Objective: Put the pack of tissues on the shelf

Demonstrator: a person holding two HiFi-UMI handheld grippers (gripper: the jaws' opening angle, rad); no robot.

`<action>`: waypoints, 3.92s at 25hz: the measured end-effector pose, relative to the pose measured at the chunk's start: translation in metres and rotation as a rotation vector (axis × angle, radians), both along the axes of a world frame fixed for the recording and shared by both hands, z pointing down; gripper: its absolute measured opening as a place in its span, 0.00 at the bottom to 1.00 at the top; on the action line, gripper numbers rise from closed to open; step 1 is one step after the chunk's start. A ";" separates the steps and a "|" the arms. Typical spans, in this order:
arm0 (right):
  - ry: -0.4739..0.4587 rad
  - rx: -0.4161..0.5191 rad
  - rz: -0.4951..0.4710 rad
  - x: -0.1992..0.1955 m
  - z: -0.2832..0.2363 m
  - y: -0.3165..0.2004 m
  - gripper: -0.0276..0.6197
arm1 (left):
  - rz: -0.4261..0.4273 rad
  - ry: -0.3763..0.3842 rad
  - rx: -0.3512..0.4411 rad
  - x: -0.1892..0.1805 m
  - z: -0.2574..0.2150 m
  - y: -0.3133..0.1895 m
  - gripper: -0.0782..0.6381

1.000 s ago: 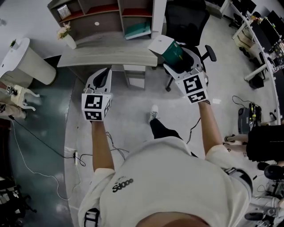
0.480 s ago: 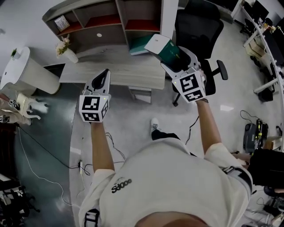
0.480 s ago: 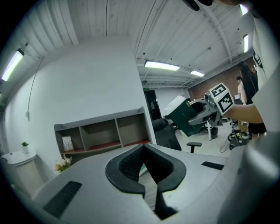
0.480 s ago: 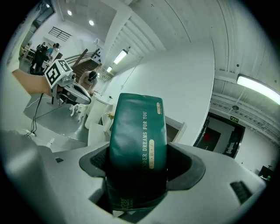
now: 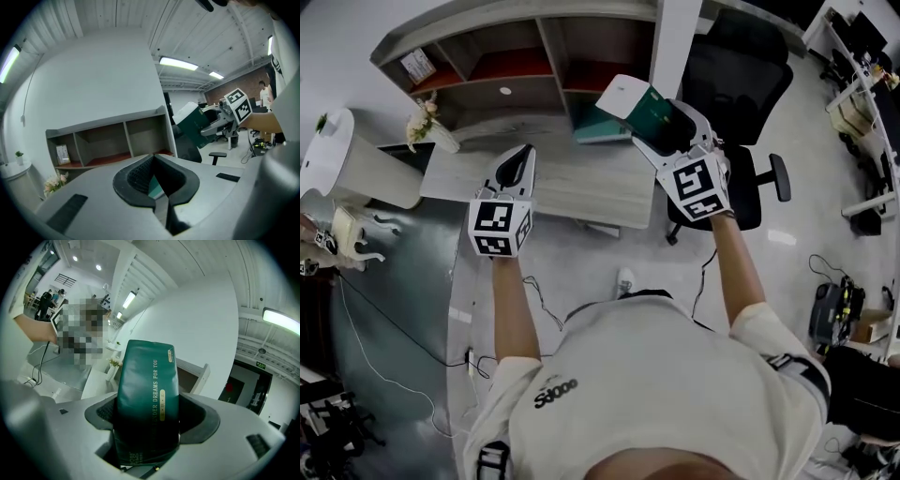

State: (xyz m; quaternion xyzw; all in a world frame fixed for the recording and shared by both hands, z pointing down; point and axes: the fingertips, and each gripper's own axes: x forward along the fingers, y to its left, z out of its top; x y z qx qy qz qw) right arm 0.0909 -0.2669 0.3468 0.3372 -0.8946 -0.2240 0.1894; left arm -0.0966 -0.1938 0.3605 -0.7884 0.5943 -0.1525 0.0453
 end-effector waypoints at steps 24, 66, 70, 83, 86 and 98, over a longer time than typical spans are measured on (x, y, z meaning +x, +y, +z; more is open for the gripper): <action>0.458 0.072 0.174 -0.148 0.080 -0.188 0.60 | 0.153 0.043 -0.050 -0.155 0.034 -0.168 0.13; 0.550 0.004 0.062 -0.193 0.132 -0.255 0.42 | 0.157 0.087 -0.163 -0.177 0.090 -0.181 0.13; 0.544 0.002 0.073 -0.191 0.131 -0.257 0.42 | 0.168 0.088 -0.161 -0.176 0.088 -0.184 0.13; 0.520 -0.003 0.173 -0.190 0.131 -0.266 0.41 | 0.202 0.071 -0.160 -0.190 0.084 -0.193 0.13; 0.507 0.029 0.142 -0.196 0.130 -0.274 0.41 | 0.214 0.064 -0.164 -0.191 0.084 -0.194 0.13; 0.383 0.044 0.188 -0.191 0.114 -0.271 0.40 | 0.229 0.031 -0.133 -0.190 0.063 -0.187 0.13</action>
